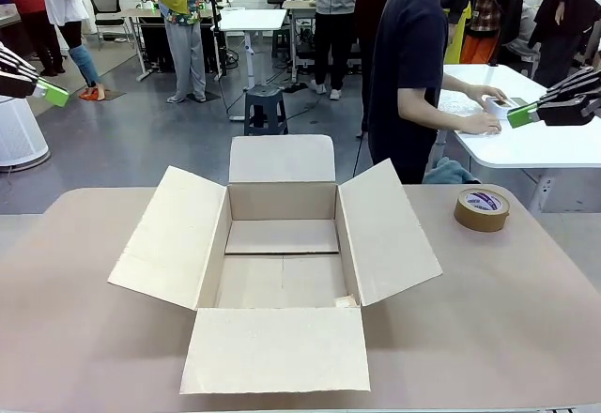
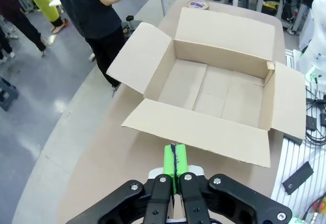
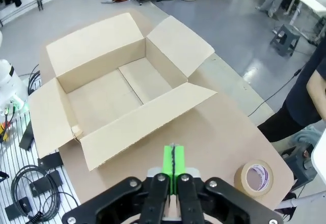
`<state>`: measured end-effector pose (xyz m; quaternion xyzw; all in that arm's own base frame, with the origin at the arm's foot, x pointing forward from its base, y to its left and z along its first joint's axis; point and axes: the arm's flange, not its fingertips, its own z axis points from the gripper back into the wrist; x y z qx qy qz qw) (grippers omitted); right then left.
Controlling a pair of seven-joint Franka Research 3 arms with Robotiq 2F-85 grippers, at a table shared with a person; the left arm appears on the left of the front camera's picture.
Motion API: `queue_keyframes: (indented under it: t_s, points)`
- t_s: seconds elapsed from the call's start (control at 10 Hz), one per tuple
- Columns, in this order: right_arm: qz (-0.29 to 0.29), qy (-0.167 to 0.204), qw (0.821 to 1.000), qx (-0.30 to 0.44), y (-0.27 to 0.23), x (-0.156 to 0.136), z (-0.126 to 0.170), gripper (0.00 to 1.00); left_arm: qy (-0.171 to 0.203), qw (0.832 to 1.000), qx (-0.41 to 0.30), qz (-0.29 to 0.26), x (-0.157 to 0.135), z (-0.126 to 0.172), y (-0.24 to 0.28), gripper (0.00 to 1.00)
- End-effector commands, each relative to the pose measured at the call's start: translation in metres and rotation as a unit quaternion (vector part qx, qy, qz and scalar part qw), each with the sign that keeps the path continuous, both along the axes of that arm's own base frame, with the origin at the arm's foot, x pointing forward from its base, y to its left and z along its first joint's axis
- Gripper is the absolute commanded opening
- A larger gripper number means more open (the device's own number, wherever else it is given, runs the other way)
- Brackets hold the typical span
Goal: Wrap the clocks to prevent damage.
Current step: Open the side flaps of the Package Box.
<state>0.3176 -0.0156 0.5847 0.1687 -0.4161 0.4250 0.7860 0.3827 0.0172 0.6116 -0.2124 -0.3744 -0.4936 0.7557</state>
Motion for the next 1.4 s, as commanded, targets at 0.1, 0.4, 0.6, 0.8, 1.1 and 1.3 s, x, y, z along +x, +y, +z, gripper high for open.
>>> queue_keyframes:
  t_s: [0.1,0.4,0.6,0.8,1.1,1.3]
  points:
    - [-0.139,0.097,0.986,-0.001,0.088,0.009,0.022,0.0,0.091,0.993,0.046,0.056,-0.007,0.036,-0.047,0.0]
    - [-0.214,0.213,0.952,-0.037,0.232,0.034,0.014,0.0,0.218,0.941,0.206,0.158,-0.005,0.057,-0.16,0.0]
    - [-0.301,0.292,0.906,-0.05,0.282,0.065,-0.013,0.0,0.284,0.904,0.237,0.213,0.009,0.014,-0.197,0.0]
    - [-0.369,0.319,0.871,-0.061,0.297,0.086,-0.033,0.0,0.315,0.881,0.253,0.246,0.016,-0.038,-0.206,0.0]
    - [-0.384,0.295,0.865,-0.133,0.288,0.088,-0.044,0.0,0.28,0.888,0.266,0.251,0.016,-0.058,-0.204,0.0]
    - [-0.389,0.312,0.864,-0.07,0.282,0.095,-0.048,0.0,0.325,0.873,0.268,0.244,0.022,-0.063,-0.208,0.0]
